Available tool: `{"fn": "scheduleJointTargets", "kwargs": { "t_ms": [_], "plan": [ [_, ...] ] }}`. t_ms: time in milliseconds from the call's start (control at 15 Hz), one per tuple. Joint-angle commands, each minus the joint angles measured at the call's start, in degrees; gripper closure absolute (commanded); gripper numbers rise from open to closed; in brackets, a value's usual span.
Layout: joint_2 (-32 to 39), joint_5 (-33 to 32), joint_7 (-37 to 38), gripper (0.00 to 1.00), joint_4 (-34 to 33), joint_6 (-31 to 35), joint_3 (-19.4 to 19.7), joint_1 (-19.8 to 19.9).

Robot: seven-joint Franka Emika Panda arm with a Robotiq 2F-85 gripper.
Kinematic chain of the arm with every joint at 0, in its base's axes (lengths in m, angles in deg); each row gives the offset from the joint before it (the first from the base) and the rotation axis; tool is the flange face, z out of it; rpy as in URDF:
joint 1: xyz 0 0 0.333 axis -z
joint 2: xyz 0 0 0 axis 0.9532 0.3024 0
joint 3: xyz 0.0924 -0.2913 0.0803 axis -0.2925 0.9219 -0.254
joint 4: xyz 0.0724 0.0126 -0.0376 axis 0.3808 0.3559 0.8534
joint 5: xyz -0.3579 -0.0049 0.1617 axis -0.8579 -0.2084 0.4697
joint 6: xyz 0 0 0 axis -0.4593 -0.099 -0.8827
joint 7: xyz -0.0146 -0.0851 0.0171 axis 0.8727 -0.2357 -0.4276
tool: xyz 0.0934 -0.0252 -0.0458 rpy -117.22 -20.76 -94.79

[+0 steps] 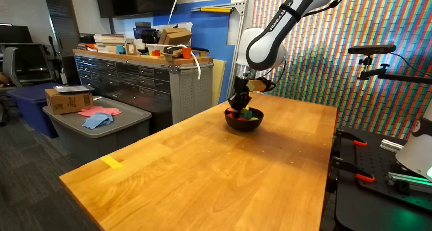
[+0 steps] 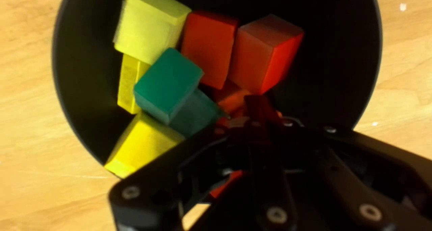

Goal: Take the blocks from the black bowl one at a time and place them on the table

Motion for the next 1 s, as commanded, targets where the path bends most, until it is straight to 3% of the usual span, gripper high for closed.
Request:
{"fn": "scheduleJointTargets", "kwargs": {
  "t_ms": [0, 133, 200, 333, 600, 867, 933],
  "plan": [
    [-3.89, -1.19, 2.59, 0.92, 4.62, 2.92, 2.34, -1.78],
    [-5.69, -1.89, 3.43, 0.89, 6.46, 3.18, 3.35, -2.37],
    [-6.40, -2.32, 4.08, 0.66, 6.97, 2.54, 3.85, -2.65],
    [-8.24, -3.49, 5.82, 0.63, 8.48, 2.96, 5.04, -3.51],
    [-10.30, -11.31, 12.45, 0.33, 9.95, 6.02, 10.36, -7.13],
    [-7.17, -19.00, 19.00, 0.02, 7.17, 5.07, 15.22, -10.36],
    [-6.43, -19.82, 19.49, 0.00, 6.71, 4.42, 15.58, -10.60]
  ]
}}
